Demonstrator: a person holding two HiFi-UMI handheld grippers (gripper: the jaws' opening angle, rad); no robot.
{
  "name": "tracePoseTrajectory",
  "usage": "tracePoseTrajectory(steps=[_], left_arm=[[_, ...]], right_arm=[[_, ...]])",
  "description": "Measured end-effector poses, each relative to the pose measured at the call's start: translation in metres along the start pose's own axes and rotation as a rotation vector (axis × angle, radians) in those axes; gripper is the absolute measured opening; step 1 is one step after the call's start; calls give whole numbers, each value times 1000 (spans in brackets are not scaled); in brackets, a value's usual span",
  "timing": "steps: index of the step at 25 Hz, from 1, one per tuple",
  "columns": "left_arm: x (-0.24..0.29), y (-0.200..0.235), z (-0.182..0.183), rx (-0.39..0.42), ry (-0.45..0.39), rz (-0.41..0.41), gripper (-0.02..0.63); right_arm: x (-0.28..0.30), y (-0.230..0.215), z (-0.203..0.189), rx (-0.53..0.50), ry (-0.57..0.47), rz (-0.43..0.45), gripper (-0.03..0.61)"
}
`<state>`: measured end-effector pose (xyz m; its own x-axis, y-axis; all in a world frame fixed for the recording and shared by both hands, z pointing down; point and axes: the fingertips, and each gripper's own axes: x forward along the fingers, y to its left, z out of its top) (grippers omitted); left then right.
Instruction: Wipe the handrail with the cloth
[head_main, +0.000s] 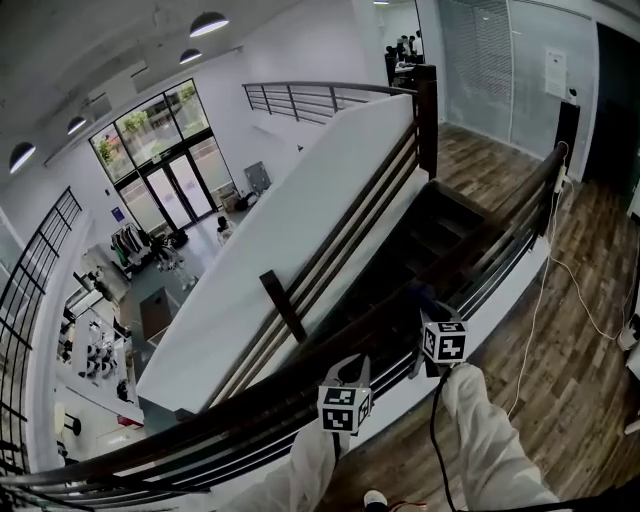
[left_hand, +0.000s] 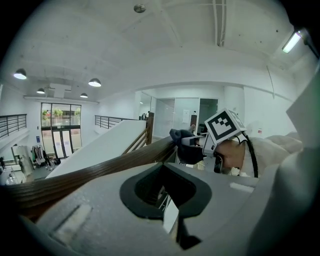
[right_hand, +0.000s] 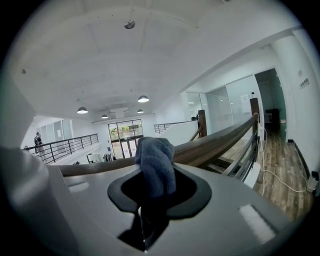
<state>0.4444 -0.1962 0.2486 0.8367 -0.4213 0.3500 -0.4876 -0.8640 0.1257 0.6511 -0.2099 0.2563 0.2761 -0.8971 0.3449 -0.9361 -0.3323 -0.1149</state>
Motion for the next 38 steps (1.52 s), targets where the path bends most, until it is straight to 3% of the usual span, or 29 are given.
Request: tracePoseTrajectory(steps=[5, 10, 14, 18, 25, 30, 38], left_arm=[[-46, 26, -16, -15, -15, 54, 3], [-111, 61, -39, -37, -38, 118, 3], [-184, 102, -70, -14, -43, 174, 3], [-268, 160, -105, -93, -53, 280, 2], [-420, 256, -143, -135, -83, 452, 2], [-527, 316, -191, -171, -78, 574, 3], [-652, 373, -293, -286, -48, 775, 2]], right_arm=[[-29, 56, -4, -51, -19, 58, 92], [-65, 139, -15, -98, -26, 130, 91], [-92, 233, -24, -112, -38, 224, 92], [-117, 344, -46, -126, -29, 337, 92], [-170, 535, -101, -164, -2, 501, 92], [-216, 664, -160, -195, 57, 630, 92], [-260, 814, -255, -271, 136, 845, 92]])
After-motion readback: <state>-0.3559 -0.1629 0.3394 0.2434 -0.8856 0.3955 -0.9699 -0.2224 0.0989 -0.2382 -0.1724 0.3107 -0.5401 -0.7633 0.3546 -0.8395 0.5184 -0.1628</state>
